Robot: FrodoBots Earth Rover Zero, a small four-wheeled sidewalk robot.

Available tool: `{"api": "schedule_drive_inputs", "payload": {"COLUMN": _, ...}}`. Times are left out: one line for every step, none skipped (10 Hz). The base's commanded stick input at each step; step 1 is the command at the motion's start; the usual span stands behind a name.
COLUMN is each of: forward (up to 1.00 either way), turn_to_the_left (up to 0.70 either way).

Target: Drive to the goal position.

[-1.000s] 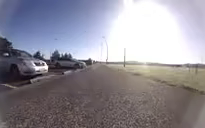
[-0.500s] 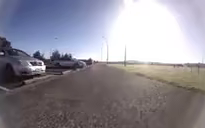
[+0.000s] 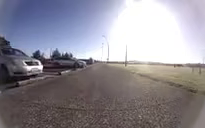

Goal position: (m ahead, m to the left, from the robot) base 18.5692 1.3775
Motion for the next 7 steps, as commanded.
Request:
{"api": "schedule_drive_inputs", "payload": {"forward": 0.7, "turn_to_the_left": 0.0}}
{"api": "schedule_drive_inputs", "payload": {"forward": 0.7, "turn_to_the_left": 0.0}}
{"api": "schedule_drive_inputs", "payload": {"forward": 0.7, "turn_to_the_left": 0.0}}
{"api": "schedule_drive_inputs", "payload": {"forward": 0.7, "turn_to_the_left": 0.0}}
{"api": "schedule_drive_inputs", "payload": {"forward": 0.7, "turn_to_the_left": 0.0}}
{"api": "schedule_drive_inputs", "payload": {"forward": 0.7, "turn_to_the_left": 0.0}}
{"api": "schedule_drive_inputs", "payload": {"forward": 0.7, "turn_to_the_left": 0.0}}
